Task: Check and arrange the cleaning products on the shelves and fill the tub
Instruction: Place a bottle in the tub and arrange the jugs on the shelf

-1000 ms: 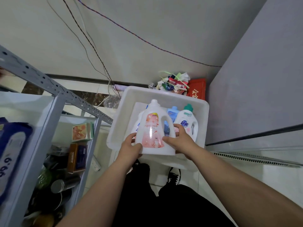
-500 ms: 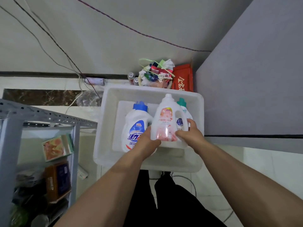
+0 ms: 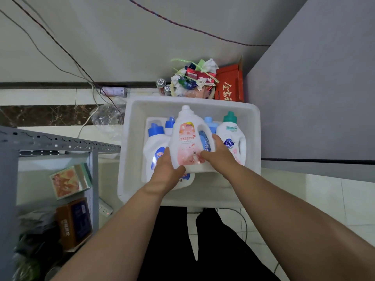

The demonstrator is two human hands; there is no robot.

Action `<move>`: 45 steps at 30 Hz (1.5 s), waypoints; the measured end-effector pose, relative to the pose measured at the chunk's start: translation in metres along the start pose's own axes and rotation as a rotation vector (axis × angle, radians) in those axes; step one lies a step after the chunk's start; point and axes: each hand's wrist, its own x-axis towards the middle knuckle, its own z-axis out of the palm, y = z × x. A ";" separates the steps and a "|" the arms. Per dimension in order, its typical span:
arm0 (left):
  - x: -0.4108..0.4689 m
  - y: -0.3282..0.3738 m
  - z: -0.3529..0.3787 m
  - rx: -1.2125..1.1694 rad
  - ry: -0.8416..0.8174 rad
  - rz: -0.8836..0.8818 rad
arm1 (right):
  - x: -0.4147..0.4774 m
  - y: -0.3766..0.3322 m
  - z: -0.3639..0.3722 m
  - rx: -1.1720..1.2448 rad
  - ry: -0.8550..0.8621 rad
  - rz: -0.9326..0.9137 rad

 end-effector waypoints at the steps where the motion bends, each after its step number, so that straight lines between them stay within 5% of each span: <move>1: 0.002 -0.002 0.001 0.023 0.020 0.017 | 0.001 -0.001 0.001 -0.024 0.006 0.003; 10: 0.014 0.005 0.008 0.174 0.036 0.089 | 0.008 0.008 0.000 -0.216 0.128 -0.056; 28: 0.005 0.015 0.004 0.490 0.020 0.135 | -0.006 0.009 0.003 -0.504 0.049 -0.125; 39: -0.077 0.026 -0.020 0.725 0.282 0.410 | -0.083 -0.028 -0.009 -0.867 -0.067 -0.610; 45: -0.162 0.024 -0.057 0.726 0.578 0.343 | -0.133 -0.077 0.015 -0.966 -0.139 -0.969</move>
